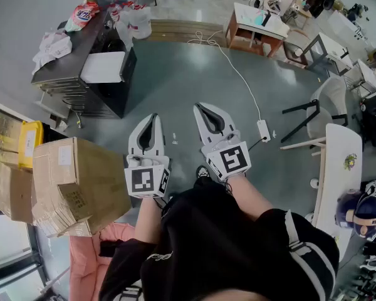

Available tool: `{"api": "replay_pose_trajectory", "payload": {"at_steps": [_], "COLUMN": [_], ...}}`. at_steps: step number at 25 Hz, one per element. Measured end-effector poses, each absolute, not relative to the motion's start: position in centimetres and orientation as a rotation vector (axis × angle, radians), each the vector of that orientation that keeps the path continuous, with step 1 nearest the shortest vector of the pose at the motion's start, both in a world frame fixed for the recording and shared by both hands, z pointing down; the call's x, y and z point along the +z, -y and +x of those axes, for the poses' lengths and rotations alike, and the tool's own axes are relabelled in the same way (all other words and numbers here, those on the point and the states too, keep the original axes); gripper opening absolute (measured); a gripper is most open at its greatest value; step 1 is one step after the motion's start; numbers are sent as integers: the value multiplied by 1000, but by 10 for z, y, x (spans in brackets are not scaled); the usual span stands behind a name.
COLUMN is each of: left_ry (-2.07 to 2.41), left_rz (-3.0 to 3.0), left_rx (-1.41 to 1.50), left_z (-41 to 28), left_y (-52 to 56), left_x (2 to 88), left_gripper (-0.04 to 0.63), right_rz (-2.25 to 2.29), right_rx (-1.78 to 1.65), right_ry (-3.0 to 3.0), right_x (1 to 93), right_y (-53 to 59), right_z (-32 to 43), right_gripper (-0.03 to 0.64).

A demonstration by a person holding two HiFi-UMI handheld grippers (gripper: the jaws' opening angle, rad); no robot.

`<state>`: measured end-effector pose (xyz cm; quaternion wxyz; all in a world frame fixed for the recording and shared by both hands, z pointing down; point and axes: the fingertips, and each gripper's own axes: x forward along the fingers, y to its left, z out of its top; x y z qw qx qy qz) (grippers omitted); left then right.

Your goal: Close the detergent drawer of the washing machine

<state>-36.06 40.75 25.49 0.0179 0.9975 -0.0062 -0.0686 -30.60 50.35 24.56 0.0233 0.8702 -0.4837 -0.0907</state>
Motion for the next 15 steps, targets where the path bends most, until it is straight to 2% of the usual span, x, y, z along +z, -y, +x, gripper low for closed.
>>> {"api": "replay_pose_trajectory", "payload": {"at_steps": [15], "left_ry": [-52], "left_rz": [3100], "left_rx": [-109], "left_z": [-345], "left_y": [-430], "left_x": [277], "left_gripper": [14], "right_rz": [2698], "right_rx": [-166], "right_ry": [1576], "right_x": [264], "right_y": [-509], "right_z": [-301], "right_gripper": [15]}}
